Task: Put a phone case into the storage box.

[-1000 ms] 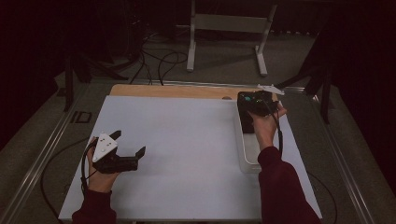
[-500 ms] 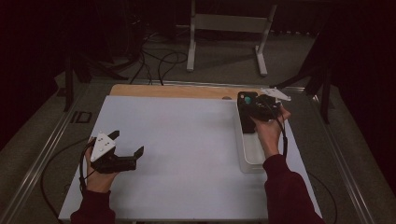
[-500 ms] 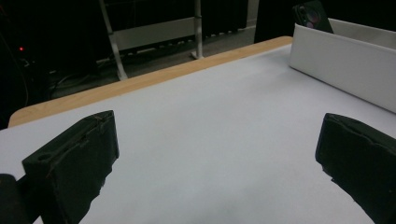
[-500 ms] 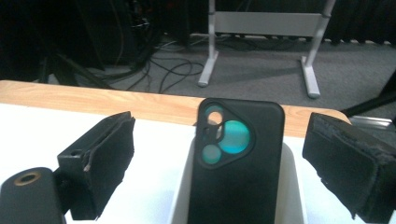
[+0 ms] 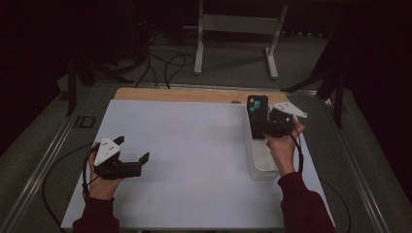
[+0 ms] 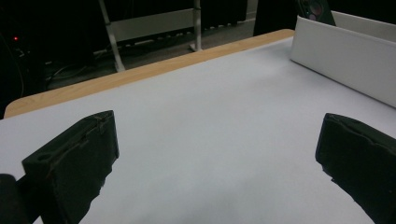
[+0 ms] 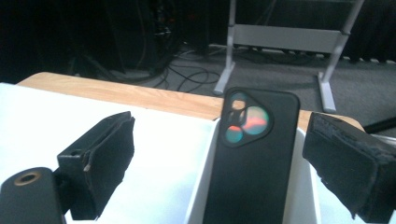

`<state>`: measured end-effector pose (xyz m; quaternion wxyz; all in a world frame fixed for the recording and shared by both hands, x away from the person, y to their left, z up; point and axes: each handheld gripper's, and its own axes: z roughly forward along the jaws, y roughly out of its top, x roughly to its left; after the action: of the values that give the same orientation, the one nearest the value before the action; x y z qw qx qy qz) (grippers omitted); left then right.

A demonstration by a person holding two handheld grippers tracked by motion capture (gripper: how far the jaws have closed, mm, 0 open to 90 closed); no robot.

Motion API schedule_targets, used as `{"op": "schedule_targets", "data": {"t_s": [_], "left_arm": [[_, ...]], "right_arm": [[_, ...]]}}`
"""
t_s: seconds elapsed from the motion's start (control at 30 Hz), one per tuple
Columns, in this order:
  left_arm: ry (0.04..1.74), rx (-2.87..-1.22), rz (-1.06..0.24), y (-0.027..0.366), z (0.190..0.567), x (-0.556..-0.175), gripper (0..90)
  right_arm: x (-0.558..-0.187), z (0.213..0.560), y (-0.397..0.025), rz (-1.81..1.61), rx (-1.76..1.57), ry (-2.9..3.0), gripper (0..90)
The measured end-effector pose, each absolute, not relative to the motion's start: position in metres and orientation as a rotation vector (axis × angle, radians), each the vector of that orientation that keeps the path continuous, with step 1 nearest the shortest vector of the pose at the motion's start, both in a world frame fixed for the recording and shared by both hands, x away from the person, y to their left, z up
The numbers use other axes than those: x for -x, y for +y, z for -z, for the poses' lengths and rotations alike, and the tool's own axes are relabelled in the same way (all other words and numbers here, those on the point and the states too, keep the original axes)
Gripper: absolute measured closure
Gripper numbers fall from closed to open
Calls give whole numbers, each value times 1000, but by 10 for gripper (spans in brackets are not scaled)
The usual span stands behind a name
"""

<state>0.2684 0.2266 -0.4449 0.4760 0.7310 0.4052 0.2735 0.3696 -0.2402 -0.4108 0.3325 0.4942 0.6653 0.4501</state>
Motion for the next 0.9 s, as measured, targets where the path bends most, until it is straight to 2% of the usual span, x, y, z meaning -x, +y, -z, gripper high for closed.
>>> {"op": "schedule_targets", "data": {"t_s": [0.53, 0.6, 0.9], "left_arm": [[977, -1787, -666, 229, 451, -264, 0], [978, -1782, -674, 230, 451, -263, 0], [955, -1765, -693, 232, 459, -256, 0]], "right_arm": [[-299, 436, -243, -1252, -1120, 1807, 85], [-299, 436, -243, -1252, -1120, 1807, 85], [-256, 454, -263, -1370, -1083, 1783, 85]]}}
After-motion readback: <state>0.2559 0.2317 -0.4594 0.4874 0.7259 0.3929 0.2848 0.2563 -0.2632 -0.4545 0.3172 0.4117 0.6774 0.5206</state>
